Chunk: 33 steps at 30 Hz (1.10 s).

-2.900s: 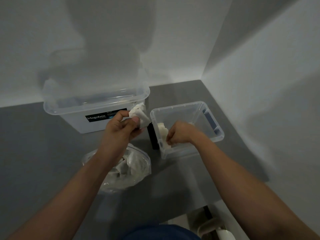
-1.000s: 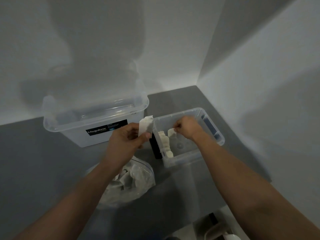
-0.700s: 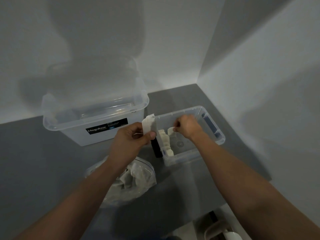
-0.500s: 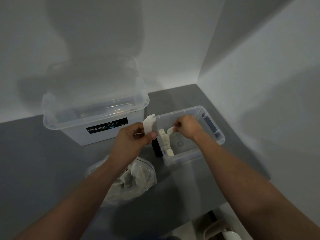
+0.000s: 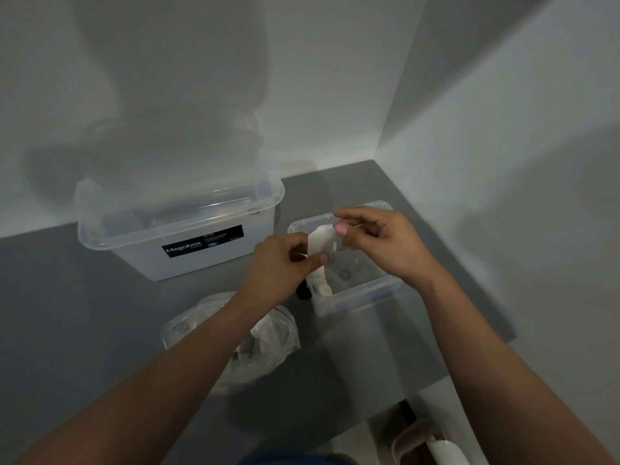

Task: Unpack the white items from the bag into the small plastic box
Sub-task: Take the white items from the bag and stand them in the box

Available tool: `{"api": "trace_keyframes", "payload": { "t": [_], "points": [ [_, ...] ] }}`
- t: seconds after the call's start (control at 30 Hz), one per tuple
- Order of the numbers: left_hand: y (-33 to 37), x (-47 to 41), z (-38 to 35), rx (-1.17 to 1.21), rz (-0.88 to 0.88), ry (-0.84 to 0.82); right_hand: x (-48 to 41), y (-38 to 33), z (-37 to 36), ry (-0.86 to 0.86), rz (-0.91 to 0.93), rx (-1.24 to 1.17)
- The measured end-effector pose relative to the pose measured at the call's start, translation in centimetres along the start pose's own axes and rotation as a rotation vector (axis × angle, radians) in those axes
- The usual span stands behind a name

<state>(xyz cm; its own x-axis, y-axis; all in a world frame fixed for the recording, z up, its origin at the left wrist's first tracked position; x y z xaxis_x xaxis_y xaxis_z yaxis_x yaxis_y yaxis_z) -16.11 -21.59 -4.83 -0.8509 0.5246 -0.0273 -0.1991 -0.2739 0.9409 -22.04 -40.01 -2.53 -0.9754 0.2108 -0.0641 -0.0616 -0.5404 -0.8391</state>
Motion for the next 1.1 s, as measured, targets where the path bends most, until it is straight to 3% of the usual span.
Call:
{"api": "trace_keyframes", "payload": {
  "t": [0.27, 0.63, 0.83, 1.1],
  "points": [
    [0.5, -0.4, -1.6, -0.077, -0.015, -0.04, 1.8, -0.5, 0.9, -0.045, 0.054, -0.072],
    [0.1, -0.9, -1.7, -0.072, 0.004, -0.051, 0.0, -1.1, 1.8, -0.022, 0.126, 0.223],
    [0.3, -1.1, -1.4, -0.061, -0.008, -0.017, -0.1, -2.0, 1.5, -0.01, 0.303, 0.418],
    [0.3, -1.3, -1.2, -0.103, -0.017, -0.008, -0.8, -1.1, 2.1, 0.01, 0.285, 0.482]
  ]
}}
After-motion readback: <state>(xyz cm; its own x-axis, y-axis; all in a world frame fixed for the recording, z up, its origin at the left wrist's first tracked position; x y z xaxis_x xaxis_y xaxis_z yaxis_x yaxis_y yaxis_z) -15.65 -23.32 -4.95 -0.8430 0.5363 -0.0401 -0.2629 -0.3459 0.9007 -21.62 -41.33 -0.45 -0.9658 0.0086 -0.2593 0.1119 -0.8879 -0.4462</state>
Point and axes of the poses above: each hand's wrist, its own x-axis away from the middle knuckle, its own z-axis out of the back of the hand, y = z × x, the point moved 5 cm from there along -x, towards the middle knuckle, and after that the axes turned 6 degrees about x, right-handed, at the moved point
